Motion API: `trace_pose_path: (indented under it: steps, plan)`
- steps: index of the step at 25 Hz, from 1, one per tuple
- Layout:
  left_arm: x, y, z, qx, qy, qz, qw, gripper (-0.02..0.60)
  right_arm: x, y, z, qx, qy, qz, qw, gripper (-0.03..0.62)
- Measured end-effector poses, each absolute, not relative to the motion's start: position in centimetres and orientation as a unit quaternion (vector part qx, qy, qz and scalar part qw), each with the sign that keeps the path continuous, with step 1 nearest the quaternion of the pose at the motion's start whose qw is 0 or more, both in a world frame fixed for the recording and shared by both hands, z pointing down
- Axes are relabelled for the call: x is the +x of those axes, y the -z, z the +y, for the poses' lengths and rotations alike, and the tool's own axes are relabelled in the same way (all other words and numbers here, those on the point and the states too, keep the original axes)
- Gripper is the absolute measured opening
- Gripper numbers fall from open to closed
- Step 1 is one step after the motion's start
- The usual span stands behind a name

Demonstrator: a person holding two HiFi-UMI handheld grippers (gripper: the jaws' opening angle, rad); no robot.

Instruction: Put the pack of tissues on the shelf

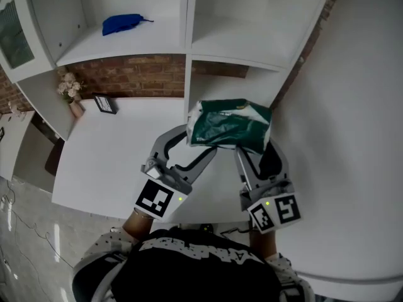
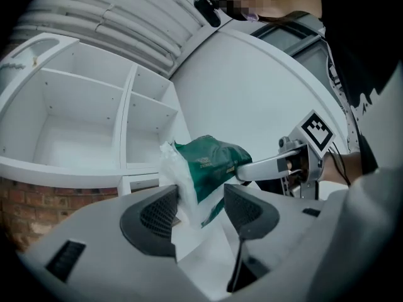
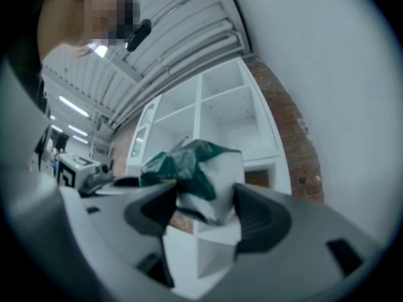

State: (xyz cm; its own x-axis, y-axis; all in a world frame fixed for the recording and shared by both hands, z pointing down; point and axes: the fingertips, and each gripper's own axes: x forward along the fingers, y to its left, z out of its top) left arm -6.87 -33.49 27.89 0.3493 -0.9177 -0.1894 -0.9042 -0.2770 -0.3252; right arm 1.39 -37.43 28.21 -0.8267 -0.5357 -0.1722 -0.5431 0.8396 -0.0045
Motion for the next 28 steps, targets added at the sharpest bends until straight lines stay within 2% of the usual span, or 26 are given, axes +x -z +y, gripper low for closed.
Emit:
trace_pose_path:
  steps: [19,25,28]
  plan:
    - [-6.4,-22.6,-38.6,-0.769,0.024,0.603,0.211,0.259,1.7,-22.7,-42.7,-0.252,-0.057,0.961,0.098,0.299]
    - [-7.7,-20.8,-40.0,-0.761,0.032,0.615,0.204,0.259,0.3,-20.7,-44.3,-0.242,-0.068,0.964,0.085,0.301]
    - [-8.7,-18.8,-40.8,-0.754,0.047,0.617,0.222,0.259,-0.7,-18.8,-45.1,-0.240,-0.074,0.964,0.083,0.301]
